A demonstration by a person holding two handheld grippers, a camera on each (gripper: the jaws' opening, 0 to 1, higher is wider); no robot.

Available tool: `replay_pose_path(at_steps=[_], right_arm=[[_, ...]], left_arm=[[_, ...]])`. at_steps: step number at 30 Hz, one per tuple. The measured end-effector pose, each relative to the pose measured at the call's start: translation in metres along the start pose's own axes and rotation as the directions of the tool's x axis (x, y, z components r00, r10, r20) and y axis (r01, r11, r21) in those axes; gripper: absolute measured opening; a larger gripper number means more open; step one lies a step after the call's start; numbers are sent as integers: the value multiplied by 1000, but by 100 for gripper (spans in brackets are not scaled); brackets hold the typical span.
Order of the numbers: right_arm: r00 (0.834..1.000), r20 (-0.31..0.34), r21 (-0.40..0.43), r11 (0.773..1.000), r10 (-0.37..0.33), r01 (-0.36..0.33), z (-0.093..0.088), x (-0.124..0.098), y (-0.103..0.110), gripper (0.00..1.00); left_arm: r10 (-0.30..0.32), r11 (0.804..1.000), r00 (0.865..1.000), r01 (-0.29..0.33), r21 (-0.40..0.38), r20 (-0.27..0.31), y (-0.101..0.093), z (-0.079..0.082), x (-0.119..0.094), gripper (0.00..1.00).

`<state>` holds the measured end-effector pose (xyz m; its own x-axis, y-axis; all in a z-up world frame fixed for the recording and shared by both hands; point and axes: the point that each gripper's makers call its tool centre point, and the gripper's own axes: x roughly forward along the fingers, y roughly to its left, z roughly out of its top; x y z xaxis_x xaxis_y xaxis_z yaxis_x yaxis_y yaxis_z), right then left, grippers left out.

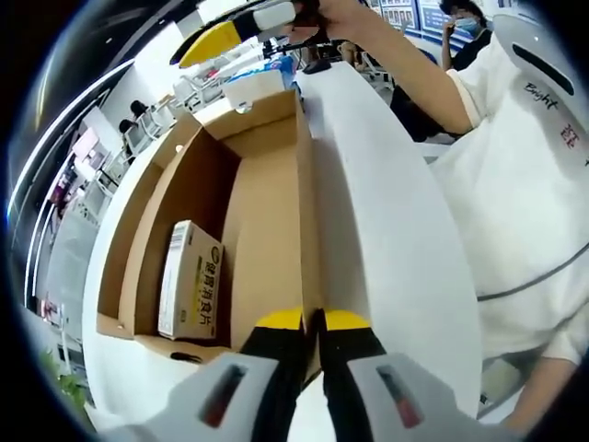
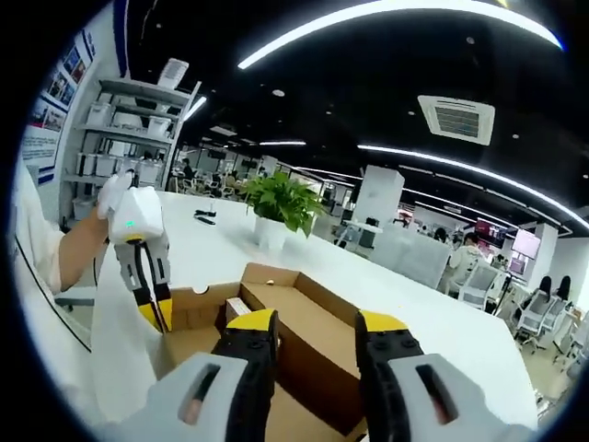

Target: Operate the shoe box by opening the lid, removing the specified soft item, and placing it in the target area until the item is outside and the box remains undamaged.

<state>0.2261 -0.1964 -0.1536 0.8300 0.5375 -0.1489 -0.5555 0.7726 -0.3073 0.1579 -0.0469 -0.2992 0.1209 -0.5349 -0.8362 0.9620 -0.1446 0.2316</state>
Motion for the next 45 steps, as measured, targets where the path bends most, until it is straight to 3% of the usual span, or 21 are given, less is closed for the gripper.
replay_pose_path(at_steps=[6, 11, 13, 18, 23, 29, 31, 34, 38, 41, 45], right_arm=[[999, -35, -59, 998, -18, 16, -10, 10, 1, 26], [999, -34, 13, 1000, -26, 27, -13, 20, 2, 33], [999, -44, -7, 1000, -2, 1, -16, 25, 9, 29], [988, -147, -128, 990, 47, -66, -31, 42, 21, 28], [993, -114, -123, 991, 44, -58, -24, 55, 16, 27], [986, -150, -152, 984, 67, -90, -28, 63, 20, 25], [979, -184, -108, 988, 86, -107, -37, 65, 24, 21], [967, -211, -83, 983, 144, -164, -48, 71, 39, 23], [956, -243, -118, 973, 165, -198, -55, 81, 49, 23], [932, -287, -135, 954, 221, -268, -63, 86, 62, 23], [928, -305, -138, 954, 214, -266, -71, 92, 65, 23]], left_arm=[[2, 1000, 1000, -2, 2, -5, -1, 0, 1, 4], [3, 1000, 1000, -3, -2, -6, 0, 0, 1, 4], [0, 1000, 1000, 0, -3, -7, 0, 0, 1, 4], [-1, 1000, 1000, 1, -4, -7, 0, 0, 1, 4], [2, 1000, 1000, -2, -5, -8, 0, 0, 1, 4], [-2, 1000, 1000, 2, -9, -9, 0, -1, 1, 4], [-2, 1000, 1000, 2, -8, -10, 0, -1, 1, 4], [1, 1000, 1000, -1, -7, -9, 0, -1, 0, 4], [-2, 1000, 1000, 2, -9, -10, 0, -1, 1, 4], [-1, 1000, 1000, 1, -10, -7, 0, -1, 1, 4], [-2, 1000, 1000, 1, -25, -7, 1, -1, 1, 4]])
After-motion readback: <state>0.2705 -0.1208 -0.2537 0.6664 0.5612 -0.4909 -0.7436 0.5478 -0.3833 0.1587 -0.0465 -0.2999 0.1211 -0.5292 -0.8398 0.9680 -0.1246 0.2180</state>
